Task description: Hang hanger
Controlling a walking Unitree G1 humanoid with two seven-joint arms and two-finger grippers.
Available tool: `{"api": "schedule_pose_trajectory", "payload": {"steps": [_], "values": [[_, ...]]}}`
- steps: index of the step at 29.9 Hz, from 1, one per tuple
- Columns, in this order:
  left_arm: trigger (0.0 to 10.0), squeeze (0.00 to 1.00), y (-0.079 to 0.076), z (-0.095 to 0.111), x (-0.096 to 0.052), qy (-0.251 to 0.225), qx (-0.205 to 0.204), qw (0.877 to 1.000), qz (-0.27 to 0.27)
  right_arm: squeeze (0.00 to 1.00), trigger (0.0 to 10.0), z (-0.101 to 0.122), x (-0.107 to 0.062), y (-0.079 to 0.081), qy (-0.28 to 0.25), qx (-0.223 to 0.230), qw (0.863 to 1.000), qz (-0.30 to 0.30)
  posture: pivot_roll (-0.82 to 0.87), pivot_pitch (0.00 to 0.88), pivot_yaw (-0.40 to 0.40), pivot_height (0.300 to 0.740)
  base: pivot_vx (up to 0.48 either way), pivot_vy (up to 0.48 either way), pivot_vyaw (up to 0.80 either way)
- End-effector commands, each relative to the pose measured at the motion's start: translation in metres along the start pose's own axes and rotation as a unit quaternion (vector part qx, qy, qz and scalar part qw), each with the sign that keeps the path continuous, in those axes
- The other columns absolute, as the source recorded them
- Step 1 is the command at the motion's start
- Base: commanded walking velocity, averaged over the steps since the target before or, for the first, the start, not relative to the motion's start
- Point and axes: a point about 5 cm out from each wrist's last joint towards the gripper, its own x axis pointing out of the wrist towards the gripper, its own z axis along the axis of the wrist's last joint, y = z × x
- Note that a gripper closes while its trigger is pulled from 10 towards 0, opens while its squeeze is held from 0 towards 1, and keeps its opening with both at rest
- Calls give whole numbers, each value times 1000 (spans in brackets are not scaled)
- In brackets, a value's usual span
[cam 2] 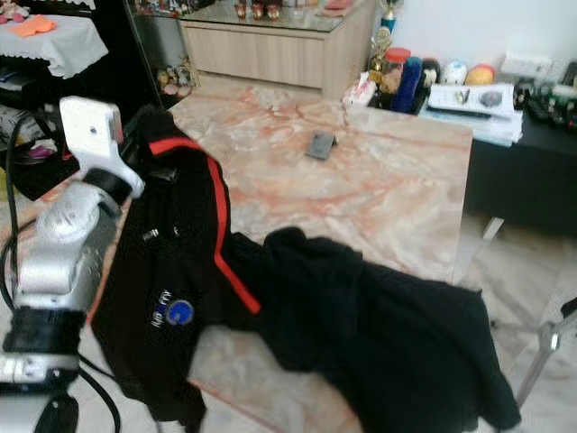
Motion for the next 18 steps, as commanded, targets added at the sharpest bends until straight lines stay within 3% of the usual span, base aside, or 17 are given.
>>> {"api": "schedule_pose_trajectory", "payload": {"steps": [1, 2, 4, 5, 9, 11, 16, 18], "values": [[10000, 0, 0, 11, 11, -16, 8, 1000, -9, 0, 10000, 15, 1, 8, -19, -3, 1000, 9, 148, 106, 33, 740, 341, 0, 0], [10000, 0, 0, 11, 11, -16, 8, 1000, -9, 0, 10000, 15, 1, 8, -19, -3, 1000, 9, 148, 106, 33, 740, 341, 0, 0], [10000, 0, -11, 20, 27, -13, -22, 997, -76, 0, 10000, 15, 2, 8, -16, -5, 1000, 9, 151, 111, 31, 740, 0, 0, 0], [10000, 0, -11, 20, 27, -13, -22, 997, -76, 0, 10000, 15, 2, 8, -16, -5, 1000, 9, 151, 111, 31, 740, 0, 0, 0], [10000, 0, -26, 24, 32, 0, -63, 985, -160, 0, 10000, 14, 2, 8, -15, -7, 1000, 11, 154, 114, 29, 740, 0, 0, 0], [10000, 0, -31, 21, 31, 11, -53, 980, -193, 0, 10000, 14, 2, 8, -14, -8, 1000, 12, 158, 117, 27, 740, 0, 0, 0], [10000, 0, -24, 15, 37, 21, -53, 983, -173, 0, 10000, 15, 2, 7, -15, -9, 1000, 12, 155, 119, 26, 740, 0, 0, 0], [10000, 0, -23, -1, 32, 60, -54, 982, -170, 0, 10000, 15, 2, 7, -15, -10, 1000, 12, 154, 120, 26, 740, 0, 0, 0]]}}
